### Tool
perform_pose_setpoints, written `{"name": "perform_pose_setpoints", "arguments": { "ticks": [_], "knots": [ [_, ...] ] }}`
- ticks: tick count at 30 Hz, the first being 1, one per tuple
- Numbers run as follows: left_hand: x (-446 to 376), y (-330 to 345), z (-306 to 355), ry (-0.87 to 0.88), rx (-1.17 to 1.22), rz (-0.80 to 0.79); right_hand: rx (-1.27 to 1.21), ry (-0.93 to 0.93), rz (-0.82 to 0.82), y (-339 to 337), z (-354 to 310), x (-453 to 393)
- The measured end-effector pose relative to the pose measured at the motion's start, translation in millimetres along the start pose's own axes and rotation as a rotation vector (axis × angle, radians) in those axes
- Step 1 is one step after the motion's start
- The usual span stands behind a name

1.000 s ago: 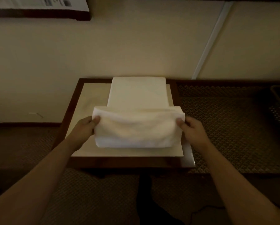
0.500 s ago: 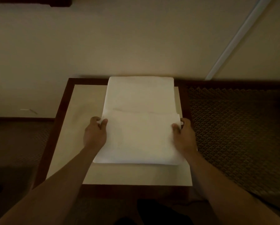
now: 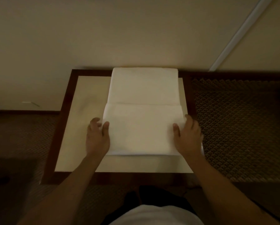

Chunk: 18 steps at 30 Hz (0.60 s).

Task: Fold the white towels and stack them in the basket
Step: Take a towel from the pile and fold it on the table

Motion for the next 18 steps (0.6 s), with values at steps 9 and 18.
{"name": "perform_pose_setpoints", "arguments": {
  "ticks": [9,18],
  "knots": [
    [49,21,-13,0.830,-0.682,-0.255,0.295,-0.464,-0.447,33,-2,70],
    [43,-44,-1,0.498,-0.156,-0.364,-0.066,-0.291,-0.288,-36,-17,85]
  ]
}}
Point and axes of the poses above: each hand's wrist, its own x-axis away from the middle knuckle, its own y-axis out of the palm, z = x × y, the point moved 9 cm from there along -x, towards the middle knuckle, and after that the axes turned 7 degrees about -y, right-handed, at the moved point
